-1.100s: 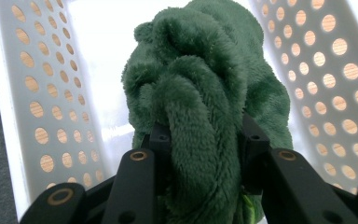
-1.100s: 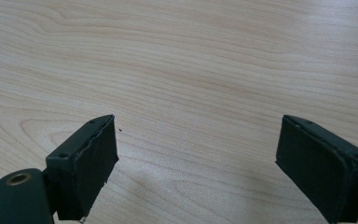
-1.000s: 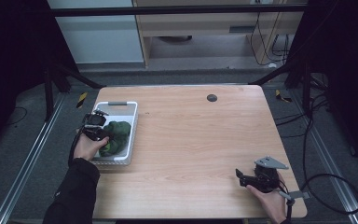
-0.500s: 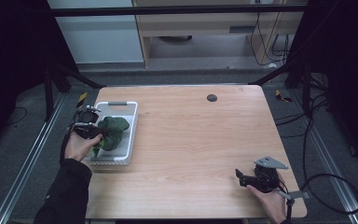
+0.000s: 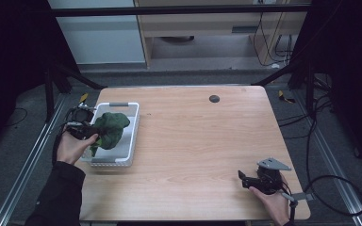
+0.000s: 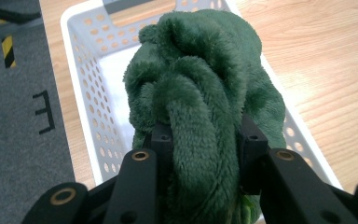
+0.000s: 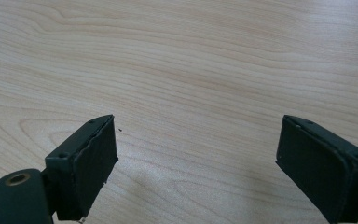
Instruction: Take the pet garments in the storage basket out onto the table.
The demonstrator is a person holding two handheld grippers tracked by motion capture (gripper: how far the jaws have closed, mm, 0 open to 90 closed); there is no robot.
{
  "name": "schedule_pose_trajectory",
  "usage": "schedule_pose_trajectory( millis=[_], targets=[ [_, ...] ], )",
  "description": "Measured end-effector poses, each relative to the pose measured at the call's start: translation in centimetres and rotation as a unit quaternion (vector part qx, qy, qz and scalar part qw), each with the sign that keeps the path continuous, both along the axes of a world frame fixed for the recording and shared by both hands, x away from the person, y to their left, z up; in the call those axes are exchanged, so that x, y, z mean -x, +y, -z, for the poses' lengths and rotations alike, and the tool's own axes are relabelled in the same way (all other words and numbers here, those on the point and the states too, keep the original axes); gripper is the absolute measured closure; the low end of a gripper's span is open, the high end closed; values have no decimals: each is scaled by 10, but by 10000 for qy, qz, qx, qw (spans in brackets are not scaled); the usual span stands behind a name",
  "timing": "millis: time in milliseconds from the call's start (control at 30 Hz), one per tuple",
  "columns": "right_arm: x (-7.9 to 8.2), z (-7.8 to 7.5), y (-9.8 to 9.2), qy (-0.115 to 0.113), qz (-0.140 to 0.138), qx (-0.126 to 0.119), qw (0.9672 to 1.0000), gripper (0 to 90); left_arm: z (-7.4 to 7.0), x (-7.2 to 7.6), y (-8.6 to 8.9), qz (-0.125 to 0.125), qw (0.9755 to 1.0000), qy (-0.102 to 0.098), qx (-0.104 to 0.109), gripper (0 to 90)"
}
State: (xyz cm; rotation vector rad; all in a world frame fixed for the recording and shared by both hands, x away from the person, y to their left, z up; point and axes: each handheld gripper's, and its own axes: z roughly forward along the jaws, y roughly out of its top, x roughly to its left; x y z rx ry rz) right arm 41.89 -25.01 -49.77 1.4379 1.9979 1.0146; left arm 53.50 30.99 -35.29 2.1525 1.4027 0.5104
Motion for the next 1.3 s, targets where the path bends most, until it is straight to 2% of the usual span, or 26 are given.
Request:
schedule_pose_trajectory(
  millis=[133,333,600,867,1100,1233,1300],
  targets=[
    [0,0,0,0,-2,0,10000,121,-8,7,-1,85,9999,-114,55,665],
    [0,0,0,-3,-4,2,10000,121,-18,17,-5,272,9994,-218,27,665],
    [0,0,0,-3,-2,5,10000,121,-29,30,-19,601,9977,-317,-32,665],
    [0,0,0,-12,-9,17,10000,121,-38,40,-35,939,9950,-347,-21,665],
    [0,0,0,-4,1,11,10000,121,-41,45,-48,1210,9921,-320,-94,665],
    [0,0,-1,-13,-14,23,10000,121,-44,51,-57,1382,9897,-335,-132,665],
    [0,0,-1,-15,-12,21,10000,121,-46,54,-62,1544,9872,-364,-140,665]
  ],
)
